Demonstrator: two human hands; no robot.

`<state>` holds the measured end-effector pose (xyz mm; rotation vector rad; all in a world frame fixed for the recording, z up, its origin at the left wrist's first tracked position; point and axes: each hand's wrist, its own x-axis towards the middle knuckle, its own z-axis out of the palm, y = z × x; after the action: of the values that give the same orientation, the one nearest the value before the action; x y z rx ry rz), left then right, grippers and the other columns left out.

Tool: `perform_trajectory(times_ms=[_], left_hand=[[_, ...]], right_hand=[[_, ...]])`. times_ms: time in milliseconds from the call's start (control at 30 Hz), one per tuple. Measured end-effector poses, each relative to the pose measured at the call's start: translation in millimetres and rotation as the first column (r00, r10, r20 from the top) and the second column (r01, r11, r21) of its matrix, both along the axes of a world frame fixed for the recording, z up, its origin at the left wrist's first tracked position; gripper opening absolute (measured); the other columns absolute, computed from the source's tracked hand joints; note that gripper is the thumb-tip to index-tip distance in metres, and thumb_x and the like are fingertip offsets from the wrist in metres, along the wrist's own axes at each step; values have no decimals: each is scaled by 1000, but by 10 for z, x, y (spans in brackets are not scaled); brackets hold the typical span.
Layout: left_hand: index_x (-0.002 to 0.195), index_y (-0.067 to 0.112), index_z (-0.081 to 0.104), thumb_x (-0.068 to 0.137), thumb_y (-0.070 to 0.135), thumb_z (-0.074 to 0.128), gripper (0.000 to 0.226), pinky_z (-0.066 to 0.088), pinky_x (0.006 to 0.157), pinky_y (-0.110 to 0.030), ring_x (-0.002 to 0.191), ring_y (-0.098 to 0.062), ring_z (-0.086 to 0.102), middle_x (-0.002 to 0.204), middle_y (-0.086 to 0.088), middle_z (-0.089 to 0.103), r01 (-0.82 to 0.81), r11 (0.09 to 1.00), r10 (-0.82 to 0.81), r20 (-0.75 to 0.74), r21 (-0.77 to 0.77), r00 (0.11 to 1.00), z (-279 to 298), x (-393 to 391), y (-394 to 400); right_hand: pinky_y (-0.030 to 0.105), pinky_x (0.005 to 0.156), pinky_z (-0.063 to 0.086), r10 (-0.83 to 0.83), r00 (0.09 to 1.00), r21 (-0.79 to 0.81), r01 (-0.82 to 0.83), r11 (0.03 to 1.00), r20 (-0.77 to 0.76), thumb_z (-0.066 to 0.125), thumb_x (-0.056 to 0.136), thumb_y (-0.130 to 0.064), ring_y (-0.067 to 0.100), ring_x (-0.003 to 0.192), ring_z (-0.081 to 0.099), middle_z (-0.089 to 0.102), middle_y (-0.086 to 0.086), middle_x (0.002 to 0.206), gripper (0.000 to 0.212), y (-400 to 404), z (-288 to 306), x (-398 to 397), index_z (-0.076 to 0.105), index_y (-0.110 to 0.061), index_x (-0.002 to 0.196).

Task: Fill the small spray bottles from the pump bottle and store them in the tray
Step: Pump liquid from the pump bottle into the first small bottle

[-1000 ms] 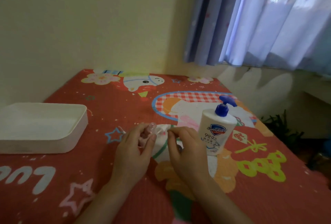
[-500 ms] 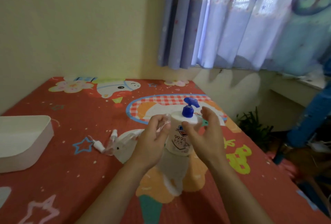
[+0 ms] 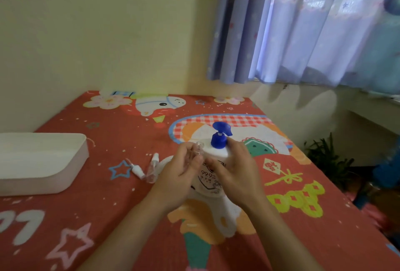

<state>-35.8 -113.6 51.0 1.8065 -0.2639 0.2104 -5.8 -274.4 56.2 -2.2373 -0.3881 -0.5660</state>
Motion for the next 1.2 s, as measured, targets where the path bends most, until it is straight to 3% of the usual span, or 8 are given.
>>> perform_trajectory(times_ms=[167,267,400,500,667,900,1033,1200], left_hand=[[113,44,51,91,62,46,29,42,108,-47,112,-2,61,111,19,66,-81,996,80,45,23,996,-96,-108,239],[117,41,52,96,56,44,27,49,99,-33,110,1,62,113,15,67,-85,996,85,32,7,996,-80,-148,297],[119,32,54,95,47,43,31,48,89,-20,102,0,62,104,18,66,-72,997,70,48,40,996,37,-146,339],[119,33,54,95,48,42,31,49,93,-22,110,7,59,111,21,65,-55,998,53,47,37,997,120,-131,337],[115,33,55,97,45,44,24,51,92,-24,110,9,58,112,26,64,-55,998,54,82,16,995,199,-90,291],[117,34,56,99,41,46,22,52,95,-31,115,5,58,116,21,66,-34,999,32,91,24,995,203,-118,286],[122,34,55,101,36,48,22,50,91,-28,114,2,59,118,22,64,-6,997,-1,101,73,995,200,-146,296],[116,45,57,101,30,52,21,52,95,-40,114,3,58,116,25,65,-42,993,31,100,110,995,241,-122,351]], right_hand=[[10,80,38,80,997,-8,-81,997,-15,62,82,-52,-1,101,50,54,-14,115,52,201,16,-81,49,-32,128],[15,83,42,150,988,-16,-151,988,-42,61,84,-44,-4,105,50,55,-18,115,46,199,55,-103,49,-35,127],[31,98,45,392,894,400,-284,871,-219,40,90,-26,-7,116,53,59,-28,122,43,103,248,-58,50,-43,129],[33,98,48,445,867,514,-282,810,-224,37,100,-23,-4,106,62,69,-25,108,33,32,523,95,63,-37,116],[41,98,51,571,763,377,-454,807,-302,51,95,-18,17,113,63,69,2,118,30,-45,726,220,64,-17,122],[17,77,56,369,915,256,-323,911,-161,65,80,-40,-2,89,65,70,-15,96,20,178,660,117,67,-33,99],[19,70,53,346,935,146,-332,932,-82,57,88,-43,4,80,65,70,-8,86,22,365,658,47,70,-26,94],[26,74,53,354,901,315,-269,910,-253,39,100,-31,5,77,65,70,-6,86,34,334,715,84,71,-23,91]])
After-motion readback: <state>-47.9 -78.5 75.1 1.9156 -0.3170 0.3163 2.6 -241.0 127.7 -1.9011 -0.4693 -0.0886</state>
